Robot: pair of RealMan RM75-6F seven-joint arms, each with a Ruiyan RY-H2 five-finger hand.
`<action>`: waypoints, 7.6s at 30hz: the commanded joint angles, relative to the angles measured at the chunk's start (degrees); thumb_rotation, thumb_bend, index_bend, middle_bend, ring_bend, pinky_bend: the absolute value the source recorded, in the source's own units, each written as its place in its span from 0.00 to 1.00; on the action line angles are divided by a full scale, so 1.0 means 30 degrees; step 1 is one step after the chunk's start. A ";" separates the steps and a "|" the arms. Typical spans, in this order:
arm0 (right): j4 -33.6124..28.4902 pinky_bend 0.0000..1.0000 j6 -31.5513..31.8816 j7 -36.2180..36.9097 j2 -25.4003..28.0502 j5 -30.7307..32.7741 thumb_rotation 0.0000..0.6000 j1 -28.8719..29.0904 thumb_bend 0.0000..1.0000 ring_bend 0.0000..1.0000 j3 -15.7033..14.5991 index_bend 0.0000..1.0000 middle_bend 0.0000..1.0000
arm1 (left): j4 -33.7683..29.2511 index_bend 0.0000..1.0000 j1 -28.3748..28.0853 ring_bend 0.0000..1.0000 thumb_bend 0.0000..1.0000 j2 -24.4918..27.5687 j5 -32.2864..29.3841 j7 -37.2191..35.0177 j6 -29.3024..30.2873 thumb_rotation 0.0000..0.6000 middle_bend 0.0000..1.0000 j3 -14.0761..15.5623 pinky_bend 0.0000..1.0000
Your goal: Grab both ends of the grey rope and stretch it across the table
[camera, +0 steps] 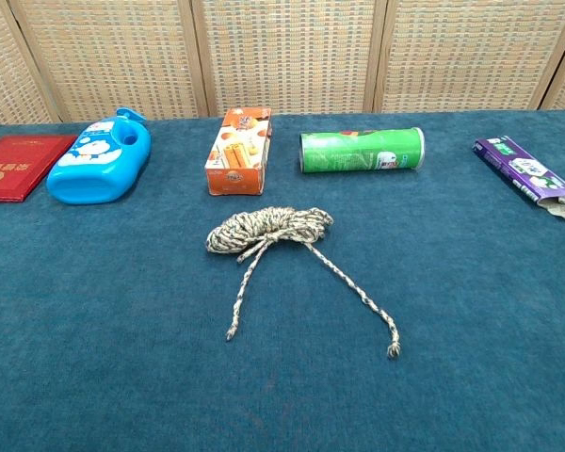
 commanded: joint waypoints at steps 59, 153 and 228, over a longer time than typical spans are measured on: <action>0.2368 0.00 -1.4908 -0.5476 -0.5881 -0.3191 1.00 1.2205 0.27 0.00 -0.0975 0.47 0.00 | -0.0395 0.00 -0.0677 0.00 0.00 -0.1005 -0.1462 0.2186 -0.1463 1.00 0.00 -0.0467 0.00; 0.3425 0.00 -1.2773 -0.5524 -0.5894 -0.0028 1.00 1.2701 0.45 0.00 -0.1414 0.62 0.00 | 0.5298 0.45 -1.0247 0.00 0.17 -0.7535 0.2993 0.3420 -0.8921 1.00 0.00 -0.1557 0.00; 0.5050 0.00 -1.3301 -0.3614 -0.6604 0.0754 1.00 1.2790 0.45 0.00 -0.1586 0.62 0.00 | 0.9355 0.55 -1.3603 0.00 0.38 -1.2835 0.1359 0.3735 -1.1228 1.00 0.00 0.0562 0.00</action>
